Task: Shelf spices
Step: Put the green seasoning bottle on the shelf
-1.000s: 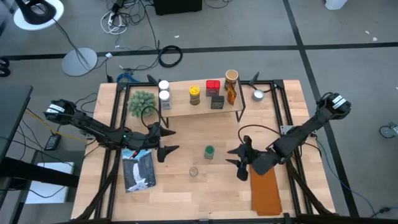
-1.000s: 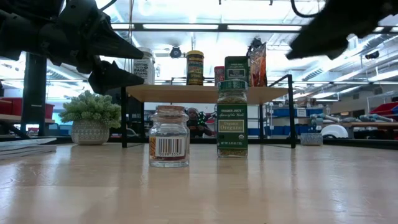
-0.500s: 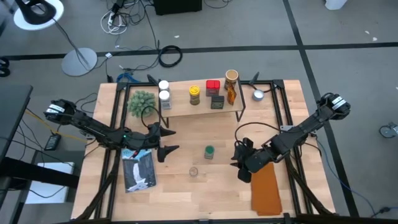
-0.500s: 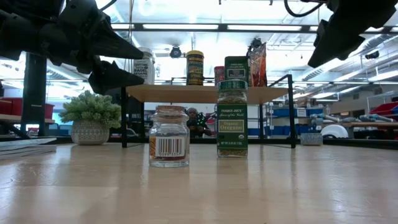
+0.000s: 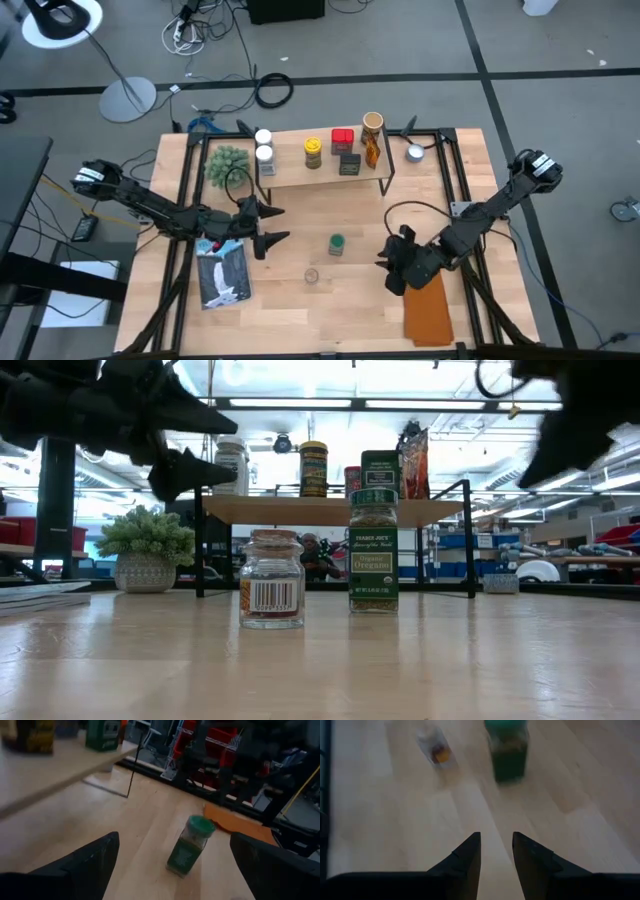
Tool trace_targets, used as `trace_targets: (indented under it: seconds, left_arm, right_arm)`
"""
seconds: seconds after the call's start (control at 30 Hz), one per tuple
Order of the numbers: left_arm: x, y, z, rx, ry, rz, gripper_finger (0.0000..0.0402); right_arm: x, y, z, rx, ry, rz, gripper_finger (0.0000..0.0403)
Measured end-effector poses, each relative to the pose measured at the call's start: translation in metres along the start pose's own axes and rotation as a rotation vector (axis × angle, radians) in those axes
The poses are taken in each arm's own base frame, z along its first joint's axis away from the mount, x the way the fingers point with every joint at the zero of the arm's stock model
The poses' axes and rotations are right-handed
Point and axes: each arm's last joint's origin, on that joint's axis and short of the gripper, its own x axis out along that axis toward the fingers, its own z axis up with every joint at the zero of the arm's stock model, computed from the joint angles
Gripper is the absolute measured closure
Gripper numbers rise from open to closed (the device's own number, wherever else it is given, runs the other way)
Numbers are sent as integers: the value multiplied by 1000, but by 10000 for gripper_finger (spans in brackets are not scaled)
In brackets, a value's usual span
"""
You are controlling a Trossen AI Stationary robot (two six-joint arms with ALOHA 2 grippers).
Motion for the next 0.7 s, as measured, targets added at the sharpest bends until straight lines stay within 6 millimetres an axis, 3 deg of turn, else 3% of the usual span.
trace_targets:
  seconds: [0.17, 0.33, 0.5, 0.7]
  left_arm:
    - [13, -18, 23, 169, 50, 5, 15]
    - [23, -37, 56, 348, 16, 36, 15]
    - [28, -49, 79, 313, -98, 10, 15]
    - [34, -55, 80, 231, -140, -76, 15]
  right_arm:
    - [1, -5, -29, -4, 55, -8, 291]
    - [2, -8, -40, -17, 76, -10, 290]
    - [5, -13, -46, -39, 83, -20, 292]
    - [5, -13, -44, -80, 46, -35, 291]
